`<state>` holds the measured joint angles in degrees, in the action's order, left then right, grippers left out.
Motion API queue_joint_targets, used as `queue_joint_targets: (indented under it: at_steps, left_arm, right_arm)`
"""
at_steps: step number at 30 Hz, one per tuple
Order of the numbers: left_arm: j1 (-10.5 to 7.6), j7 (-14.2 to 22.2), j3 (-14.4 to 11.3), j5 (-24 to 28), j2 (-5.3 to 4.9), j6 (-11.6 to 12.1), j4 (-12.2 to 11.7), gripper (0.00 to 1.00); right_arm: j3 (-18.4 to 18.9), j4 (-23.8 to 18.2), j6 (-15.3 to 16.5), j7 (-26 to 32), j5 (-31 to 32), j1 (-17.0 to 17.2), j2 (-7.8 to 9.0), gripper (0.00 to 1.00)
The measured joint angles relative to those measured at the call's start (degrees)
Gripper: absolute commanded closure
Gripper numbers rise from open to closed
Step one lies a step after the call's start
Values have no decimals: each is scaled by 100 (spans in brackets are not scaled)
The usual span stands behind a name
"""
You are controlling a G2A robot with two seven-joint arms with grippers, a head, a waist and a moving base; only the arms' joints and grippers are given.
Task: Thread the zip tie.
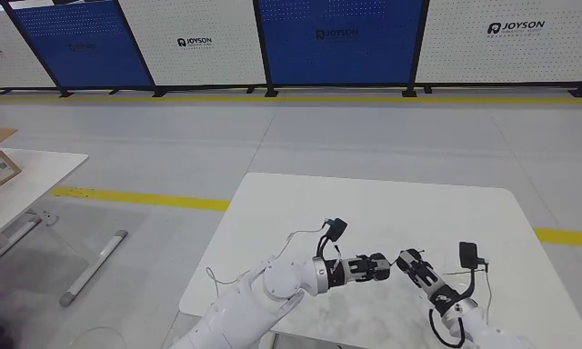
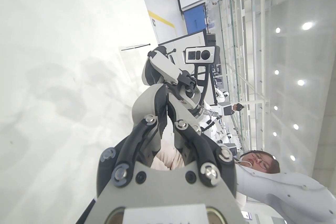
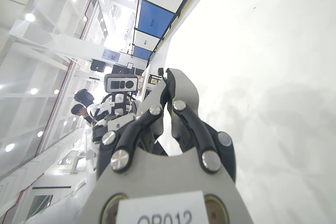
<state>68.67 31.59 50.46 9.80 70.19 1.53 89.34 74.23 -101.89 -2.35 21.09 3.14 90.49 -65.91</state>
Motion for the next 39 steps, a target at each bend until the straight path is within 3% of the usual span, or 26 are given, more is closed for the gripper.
queue_joint_targets:
  at_steps: [8, 16, 34, 39]
  left_arm:
    - [-2, -47, -24, 7, -3, 38, -4, 100]
    - [77, -376, -37, -346, -24, -180, 138, 100]
    - [98, -458, -56, -529, -47, -376, 219, 100]
    - [67, -451, -110, -537, -36, -408, 213, 67]
  right_arm:
    - [17, 42, 33, 140, -29, -38, -1, 100]
    - [48, 44, 42, 128, -18, -24, -4, 100]
    - [-5, 4, -25, -149, 188, 12, -35, 100]
    - [4, 11, -29, -101, 244, 12, -34, 100]
